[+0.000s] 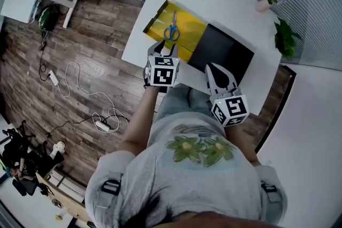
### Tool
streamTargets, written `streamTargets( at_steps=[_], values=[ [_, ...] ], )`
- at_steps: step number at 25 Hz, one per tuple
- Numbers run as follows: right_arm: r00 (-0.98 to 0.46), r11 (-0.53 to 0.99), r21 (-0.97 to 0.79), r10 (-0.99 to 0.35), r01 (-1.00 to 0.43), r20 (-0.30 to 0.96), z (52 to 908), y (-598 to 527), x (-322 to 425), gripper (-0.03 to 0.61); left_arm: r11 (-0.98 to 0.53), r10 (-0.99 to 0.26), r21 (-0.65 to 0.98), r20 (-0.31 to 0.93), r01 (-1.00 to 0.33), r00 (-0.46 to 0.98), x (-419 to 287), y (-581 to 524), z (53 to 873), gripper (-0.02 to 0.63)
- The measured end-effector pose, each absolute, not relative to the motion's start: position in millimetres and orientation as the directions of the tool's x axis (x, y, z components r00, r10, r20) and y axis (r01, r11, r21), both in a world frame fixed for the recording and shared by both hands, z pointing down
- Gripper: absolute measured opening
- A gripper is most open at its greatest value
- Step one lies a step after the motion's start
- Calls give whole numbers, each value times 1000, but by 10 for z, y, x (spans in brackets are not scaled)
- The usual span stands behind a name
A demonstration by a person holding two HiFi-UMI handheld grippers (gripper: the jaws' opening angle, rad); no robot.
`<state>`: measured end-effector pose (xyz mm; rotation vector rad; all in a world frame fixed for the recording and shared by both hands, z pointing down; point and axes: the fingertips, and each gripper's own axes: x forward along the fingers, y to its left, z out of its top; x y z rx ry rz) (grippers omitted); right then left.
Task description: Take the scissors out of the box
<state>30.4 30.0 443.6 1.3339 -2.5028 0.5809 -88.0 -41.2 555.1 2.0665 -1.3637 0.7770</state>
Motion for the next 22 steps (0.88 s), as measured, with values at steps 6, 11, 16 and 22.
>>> streamTargets(
  at_steps=[6,11,16,22],
  values=[
    [-538,489,-227,-736,-842,411,4482,161,308,7,-312,-582,128,758,-941,296,-909,-530,5737,141],
    [-530,473,-239,-738,-848,417,4530,43,367,6,-292,-557,130,782,-948,279,-881,-635,5861,141],
    [-539,481,-245,-724,-842,431,4572,-84,385,7,-293,-513,120,817,-949,262,-865,-713,5981,141],
    [-551,484,-265,-714,-834,431,4634,-290,426,7,-296,-477,111,843,-949,248,-818,-862,6125,141]
  ],
)
